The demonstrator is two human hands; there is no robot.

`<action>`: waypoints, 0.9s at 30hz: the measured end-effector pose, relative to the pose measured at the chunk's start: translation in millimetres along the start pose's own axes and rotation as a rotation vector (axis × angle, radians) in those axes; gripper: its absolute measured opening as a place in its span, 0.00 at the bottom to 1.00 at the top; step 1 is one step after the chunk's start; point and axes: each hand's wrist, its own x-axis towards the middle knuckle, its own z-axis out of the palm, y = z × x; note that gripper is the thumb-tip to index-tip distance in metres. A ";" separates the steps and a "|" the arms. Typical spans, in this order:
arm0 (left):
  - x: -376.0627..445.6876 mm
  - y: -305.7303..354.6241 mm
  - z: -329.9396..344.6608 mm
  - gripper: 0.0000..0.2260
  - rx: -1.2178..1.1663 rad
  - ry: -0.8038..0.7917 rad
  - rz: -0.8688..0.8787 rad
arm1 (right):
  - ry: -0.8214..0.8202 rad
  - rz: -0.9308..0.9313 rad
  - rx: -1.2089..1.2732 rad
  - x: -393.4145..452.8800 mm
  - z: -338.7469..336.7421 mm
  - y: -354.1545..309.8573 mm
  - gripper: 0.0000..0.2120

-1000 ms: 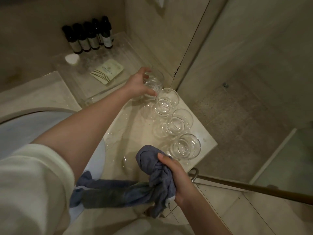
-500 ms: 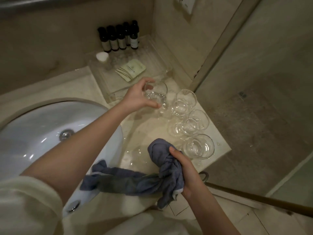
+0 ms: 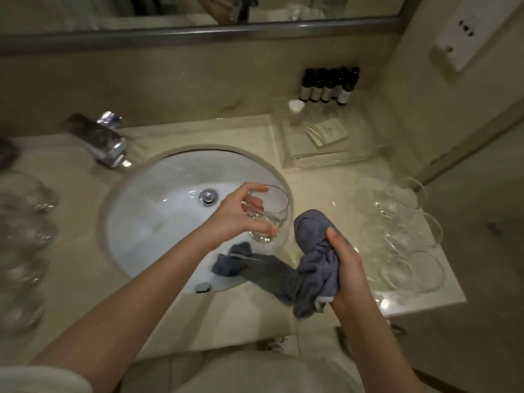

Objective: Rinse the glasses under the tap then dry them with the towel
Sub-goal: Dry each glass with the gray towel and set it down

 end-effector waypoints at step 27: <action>-92.3 -23.7 -51.7 0.37 -0.257 0.207 -0.213 | 0.043 -0.101 -0.227 -7.6 98.9 87.0 0.18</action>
